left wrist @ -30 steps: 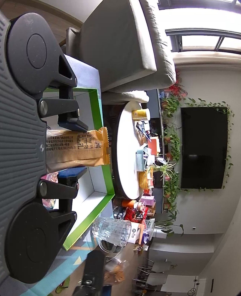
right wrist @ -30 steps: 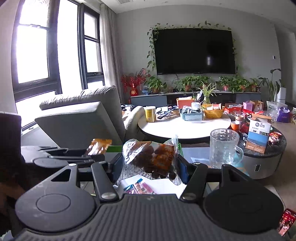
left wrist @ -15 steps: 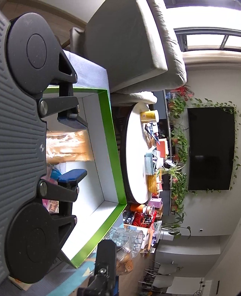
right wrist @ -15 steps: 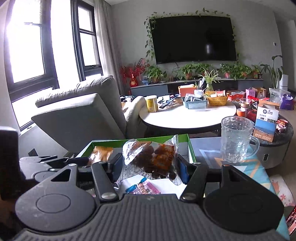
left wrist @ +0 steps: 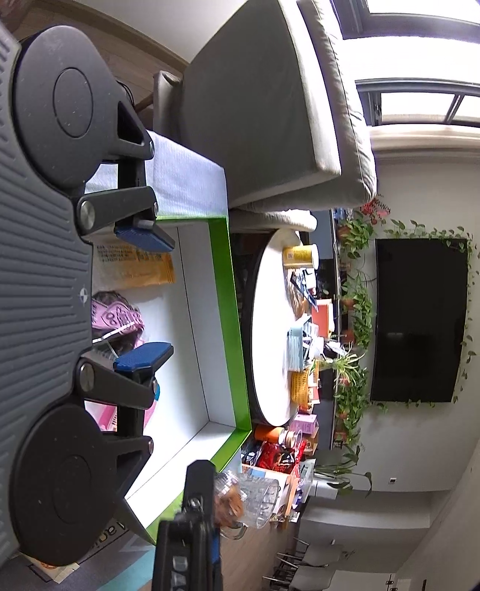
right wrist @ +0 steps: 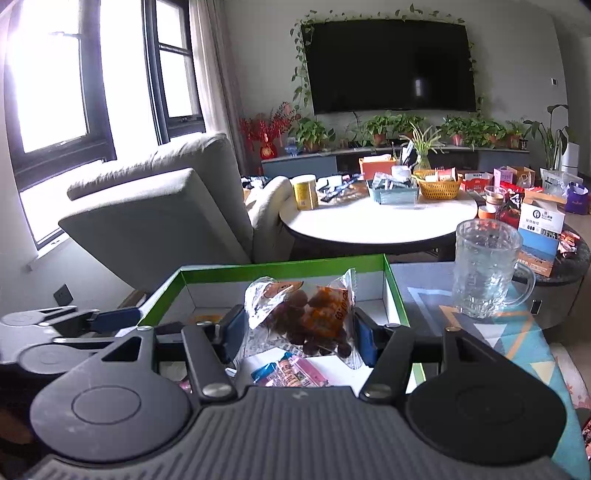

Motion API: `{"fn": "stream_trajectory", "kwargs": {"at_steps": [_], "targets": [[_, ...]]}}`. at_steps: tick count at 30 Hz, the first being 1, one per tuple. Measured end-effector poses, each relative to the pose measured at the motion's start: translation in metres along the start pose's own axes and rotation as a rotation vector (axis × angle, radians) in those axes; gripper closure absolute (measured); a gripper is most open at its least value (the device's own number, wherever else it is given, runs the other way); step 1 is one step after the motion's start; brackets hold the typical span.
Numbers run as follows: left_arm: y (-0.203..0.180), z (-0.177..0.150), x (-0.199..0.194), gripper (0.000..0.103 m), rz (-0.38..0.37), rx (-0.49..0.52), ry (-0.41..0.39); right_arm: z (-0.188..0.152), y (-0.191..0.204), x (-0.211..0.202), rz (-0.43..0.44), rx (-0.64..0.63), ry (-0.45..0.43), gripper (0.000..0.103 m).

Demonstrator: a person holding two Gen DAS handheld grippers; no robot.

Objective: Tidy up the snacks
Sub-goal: 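Carry both packets over the green box and open both tools to drop them, then grasp a dark brown snack packet with the left tool while the right tool returns to the pile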

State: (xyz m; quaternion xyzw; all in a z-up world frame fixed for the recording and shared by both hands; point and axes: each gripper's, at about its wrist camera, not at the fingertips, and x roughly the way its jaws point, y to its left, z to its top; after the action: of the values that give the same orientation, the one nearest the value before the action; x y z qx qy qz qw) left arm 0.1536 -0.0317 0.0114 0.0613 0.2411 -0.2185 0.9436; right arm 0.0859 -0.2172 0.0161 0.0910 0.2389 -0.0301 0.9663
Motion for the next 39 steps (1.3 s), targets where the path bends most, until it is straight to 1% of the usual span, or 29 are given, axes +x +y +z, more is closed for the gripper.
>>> {"fn": "stream_trajectory", "kwargs": {"at_steps": [4,6,8,12,15,18,21,23,25,27,29,30,33,37,39], "targets": [[0.008,-0.002,-0.009,0.049,0.027,-0.011,-0.006,-0.004,0.000,0.011,-0.025,0.011,0.040,0.050],[0.013,-0.004,-0.012,0.049,0.041,-0.026,-0.004,-0.007,0.001,0.012,-0.045,0.010,0.043,0.050],[0.020,-0.007,-0.015,0.049,0.055,-0.041,0.005,-0.009,0.003,0.012,-0.060,0.008,0.038,0.050],[0.033,-0.010,-0.021,0.049,0.096,-0.072,0.015,-0.008,0.001,0.007,-0.063,0.024,0.026,0.050],[0.043,-0.012,-0.031,0.049,0.107,-0.106,0.013,-0.006,-0.002,0.001,-0.059,0.045,0.007,0.050],[0.050,-0.016,-0.038,0.048,0.118,-0.115,0.022,-0.006,-0.003,-0.006,-0.052,0.067,-0.010,0.050],[0.055,-0.022,-0.047,0.048,0.100,-0.127,0.029,-0.009,-0.004,-0.010,-0.049,0.070,-0.006,0.050],[0.056,-0.028,-0.052,0.039,0.062,-0.137,0.038,-0.011,-0.005,-0.016,-0.050,0.070,-0.008,0.050],[0.051,-0.034,-0.055,0.039,0.020,-0.127,0.056,-0.013,-0.008,-0.021,-0.057,0.074,-0.012,0.050],[0.043,-0.043,-0.054,0.039,-0.002,-0.087,0.080,-0.015,-0.011,-0.027,-0.065,0.087,-0.011,0.050],[0.037,-0.048,-0.050,0.039,0.003,-0.062,0.096,-0.018,-0.014,-0.034,-0.069,0.096,-0.010,0.050],[0.035,-0.052,-0.049,0.039,0.007,-0.066,0.103,-0.019,-0.015,-0.037,-0.072,0.096,-0.011,0.050],[0.034,-0.058,-0.042,0.039,0.002,-0.106,0.116,-0.024,-0.017,-0.047,-0.090,0.080,-0.014,0.050],[0.033,-0.064,-0.030,0.039,0.070,-0.153,0.119,-0.030,-0.019,-0.056,-0.110,0.070,-0.016,0.050],[0.032,-0.065,-0.023,0.039,0.090,-0.175,0.125,-0.033,-0.020,-0.061,-0.114,0.067,-0.013,0.050]]}}
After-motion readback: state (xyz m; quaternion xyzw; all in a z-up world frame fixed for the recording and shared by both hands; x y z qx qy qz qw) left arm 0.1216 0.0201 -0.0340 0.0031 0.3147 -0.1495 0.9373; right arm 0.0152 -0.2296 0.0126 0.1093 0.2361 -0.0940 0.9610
